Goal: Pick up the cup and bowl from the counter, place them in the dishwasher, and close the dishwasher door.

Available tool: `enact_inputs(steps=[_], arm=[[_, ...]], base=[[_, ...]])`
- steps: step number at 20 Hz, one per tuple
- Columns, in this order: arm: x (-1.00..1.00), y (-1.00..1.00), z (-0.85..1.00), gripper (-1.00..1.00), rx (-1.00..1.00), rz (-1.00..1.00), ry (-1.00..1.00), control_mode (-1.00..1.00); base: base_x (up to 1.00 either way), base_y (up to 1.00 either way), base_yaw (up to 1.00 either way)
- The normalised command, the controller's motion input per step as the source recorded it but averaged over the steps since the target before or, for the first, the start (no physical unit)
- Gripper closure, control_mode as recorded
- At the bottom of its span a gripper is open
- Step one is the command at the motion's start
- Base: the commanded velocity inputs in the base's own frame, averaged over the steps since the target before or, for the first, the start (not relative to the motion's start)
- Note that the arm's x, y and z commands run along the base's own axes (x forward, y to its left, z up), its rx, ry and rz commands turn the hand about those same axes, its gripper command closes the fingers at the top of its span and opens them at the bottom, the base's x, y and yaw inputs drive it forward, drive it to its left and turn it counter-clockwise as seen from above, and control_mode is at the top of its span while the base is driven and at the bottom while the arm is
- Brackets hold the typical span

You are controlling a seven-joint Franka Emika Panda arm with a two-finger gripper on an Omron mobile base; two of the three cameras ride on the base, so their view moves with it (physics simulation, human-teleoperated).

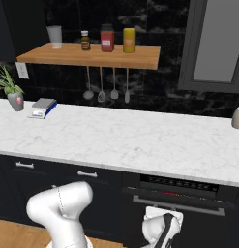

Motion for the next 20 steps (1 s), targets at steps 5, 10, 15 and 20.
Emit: enact_inputs(steps=[5, 10, 15, 20], arm=[[0.68, 0.0, 0.0, -1.0, -0.02, 0.02, -0.02, -1.0], [0.64, 0.0, 0.0, -1.0, -0.01, 0.02, -0.03, -1.0], [0.12, -0.08, 0.01, -1.0, 0.0, 0.01, -0.04, -1.0], [-1.0, -0.41, 0.17, -1.0, 0.08, 0.0, -0.13, -1.0]], base=[[0.0, 0.0, 0.0], [0.0, 0.0, 0.0], [0.0, 0.0, 0.0], [0.0, 0.0, 0.0]])
